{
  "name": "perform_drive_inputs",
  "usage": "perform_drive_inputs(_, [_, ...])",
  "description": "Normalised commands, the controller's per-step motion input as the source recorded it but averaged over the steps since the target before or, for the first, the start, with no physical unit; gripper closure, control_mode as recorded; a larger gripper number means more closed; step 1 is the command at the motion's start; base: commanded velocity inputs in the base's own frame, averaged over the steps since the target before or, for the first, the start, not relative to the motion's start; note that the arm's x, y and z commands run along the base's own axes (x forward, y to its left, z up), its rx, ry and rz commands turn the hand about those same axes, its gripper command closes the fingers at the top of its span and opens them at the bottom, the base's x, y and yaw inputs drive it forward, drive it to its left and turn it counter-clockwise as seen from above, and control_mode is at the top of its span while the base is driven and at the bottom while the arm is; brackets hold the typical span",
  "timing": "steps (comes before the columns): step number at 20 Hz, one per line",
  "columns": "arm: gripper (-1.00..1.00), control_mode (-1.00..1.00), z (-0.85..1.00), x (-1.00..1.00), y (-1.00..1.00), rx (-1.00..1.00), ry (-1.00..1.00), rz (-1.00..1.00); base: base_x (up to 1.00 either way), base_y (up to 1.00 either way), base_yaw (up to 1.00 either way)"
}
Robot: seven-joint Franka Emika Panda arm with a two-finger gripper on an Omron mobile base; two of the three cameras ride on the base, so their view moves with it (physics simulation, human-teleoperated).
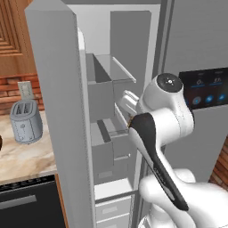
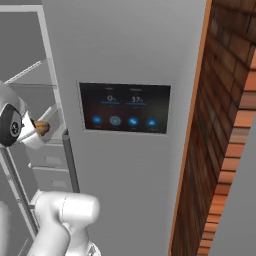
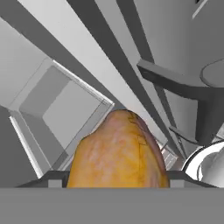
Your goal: Take the carrot, chicken drumstick, and garlic from the freezer and place them in the bowl on the counter.
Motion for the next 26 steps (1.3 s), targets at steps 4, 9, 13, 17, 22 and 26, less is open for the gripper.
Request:
perform_drive_inputs(4, [1.0,-1.0,-0.08,-1.0,0.0,0.0,-0.02,-0.33,0.0,0.0,0.0])
perform_drive_inputs(9, [1.0,1.0,0.0,0.0,0.0,0.0,0.0,0.0,-1.0,0.0,-0.31])
perform_drive_inputs(13, [1.0,1.0,0.0,0.0,0.0,0.0,0.0,0.0,-1.0,0.0,-0.3])
perform_drive_inputs(17, [1.0,1.0,0.0,0.0,0.0,0.0,0.0,0.0,-1.0,0.25,-0.24])
perform_drive_inputs(22, [1.0,1.0,0.0,0.0,0.0,0.0,0.0,0.0,-1.0,0.83,-0.16])
perform_drive_inputs(26, [1.0,1.0,0.0,0.0,0.0,0.0,0.0,0.0,-1.0,1.0,-0.02])
